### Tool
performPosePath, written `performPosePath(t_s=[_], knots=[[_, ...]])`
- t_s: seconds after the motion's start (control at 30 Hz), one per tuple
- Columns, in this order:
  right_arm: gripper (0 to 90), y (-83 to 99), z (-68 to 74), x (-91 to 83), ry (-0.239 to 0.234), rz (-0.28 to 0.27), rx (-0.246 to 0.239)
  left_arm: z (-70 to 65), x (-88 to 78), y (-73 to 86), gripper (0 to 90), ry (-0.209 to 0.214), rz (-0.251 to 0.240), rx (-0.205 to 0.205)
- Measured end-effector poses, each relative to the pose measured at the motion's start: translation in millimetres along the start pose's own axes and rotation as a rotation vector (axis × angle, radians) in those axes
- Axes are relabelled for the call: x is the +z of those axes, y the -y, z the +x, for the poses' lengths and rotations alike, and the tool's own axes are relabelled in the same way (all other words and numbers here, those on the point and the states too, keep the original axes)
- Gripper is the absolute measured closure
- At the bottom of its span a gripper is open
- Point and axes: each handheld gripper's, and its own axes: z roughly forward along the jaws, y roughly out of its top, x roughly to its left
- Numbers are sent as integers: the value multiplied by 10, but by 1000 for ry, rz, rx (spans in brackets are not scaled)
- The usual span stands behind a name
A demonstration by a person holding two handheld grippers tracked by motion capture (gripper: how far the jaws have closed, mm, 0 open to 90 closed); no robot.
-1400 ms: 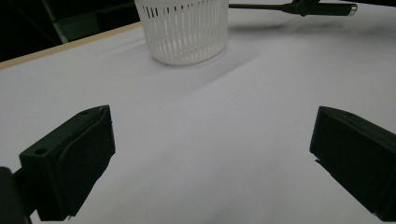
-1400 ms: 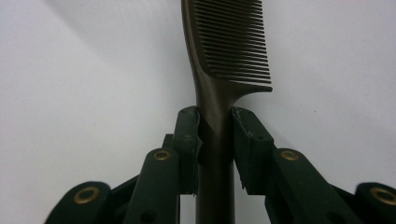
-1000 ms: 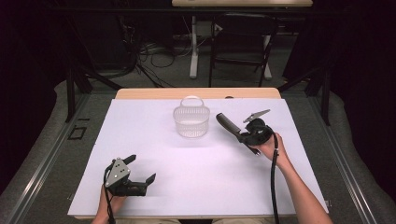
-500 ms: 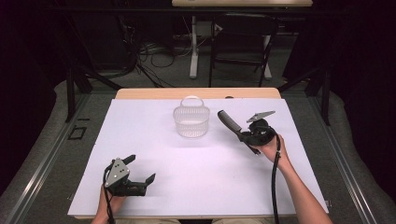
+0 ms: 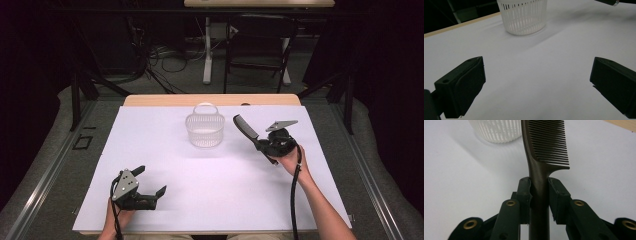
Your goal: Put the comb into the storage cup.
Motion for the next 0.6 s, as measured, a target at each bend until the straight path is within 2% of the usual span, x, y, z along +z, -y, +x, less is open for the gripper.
performPosePath(t_s=[0.6], knots=[[725, -34, 45, -60, 17, -77, -10, 10, -11, 8, 2, -2, -1, -3]])
